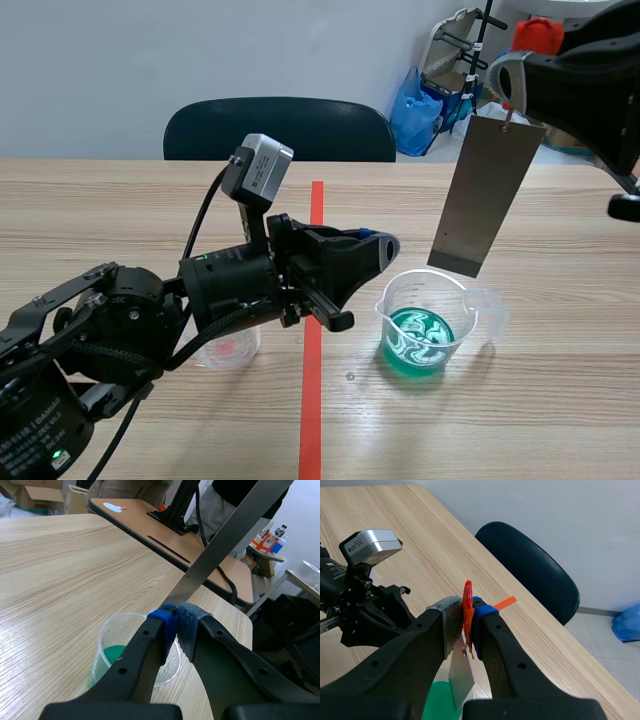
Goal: Do the redox reaction experiment
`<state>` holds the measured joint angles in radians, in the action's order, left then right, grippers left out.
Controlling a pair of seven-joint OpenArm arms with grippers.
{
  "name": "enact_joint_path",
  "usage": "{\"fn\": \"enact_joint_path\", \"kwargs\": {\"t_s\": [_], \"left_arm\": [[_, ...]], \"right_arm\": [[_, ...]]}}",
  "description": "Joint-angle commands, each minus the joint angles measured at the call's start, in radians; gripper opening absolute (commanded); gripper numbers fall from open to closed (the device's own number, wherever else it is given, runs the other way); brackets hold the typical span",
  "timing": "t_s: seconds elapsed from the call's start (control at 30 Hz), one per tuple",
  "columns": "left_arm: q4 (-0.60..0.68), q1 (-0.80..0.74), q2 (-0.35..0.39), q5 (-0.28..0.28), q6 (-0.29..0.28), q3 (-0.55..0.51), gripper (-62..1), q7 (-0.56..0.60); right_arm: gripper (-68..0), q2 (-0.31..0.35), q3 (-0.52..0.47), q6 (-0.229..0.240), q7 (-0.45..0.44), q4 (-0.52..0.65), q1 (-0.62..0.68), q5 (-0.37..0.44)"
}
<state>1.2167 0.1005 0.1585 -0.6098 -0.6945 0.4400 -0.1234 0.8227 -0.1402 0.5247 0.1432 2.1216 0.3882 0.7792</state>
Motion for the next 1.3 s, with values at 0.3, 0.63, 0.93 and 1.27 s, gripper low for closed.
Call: {"fn": "enact_joint_path", "kwargs": {"t_s": [0.3,0.63,0.93,1.27], "left_arm": [[0.018,0.013,0.003,-0.008,-0.002,-0.002,-57.8,0.014],[0.018,0.013,0.006,-0.007,-0.002,-0.003,-57.8,0.014],[0.022,-0.021,0.095,0.000,-0.002,-0.014,-57.8,0.066],[0.176,-0.245,0.323,0.001,-0.002,-0.200,-57.8,0.155]], "right_arm": [[-66.9,0.005,-0.003,-0.003,-0.011,0.011,-0.014,0.014],[-66.9,0.005,-0.003,-0.003,-0.011,0.011,-0.014,0.014],[-66.9,0.005,-0.003,-0.003,-0.011,0.011,-0.014,0.014],[-66.9,0.005,-0.003,-0.003,-0.011,0.011,-0.014,0.014]]}}
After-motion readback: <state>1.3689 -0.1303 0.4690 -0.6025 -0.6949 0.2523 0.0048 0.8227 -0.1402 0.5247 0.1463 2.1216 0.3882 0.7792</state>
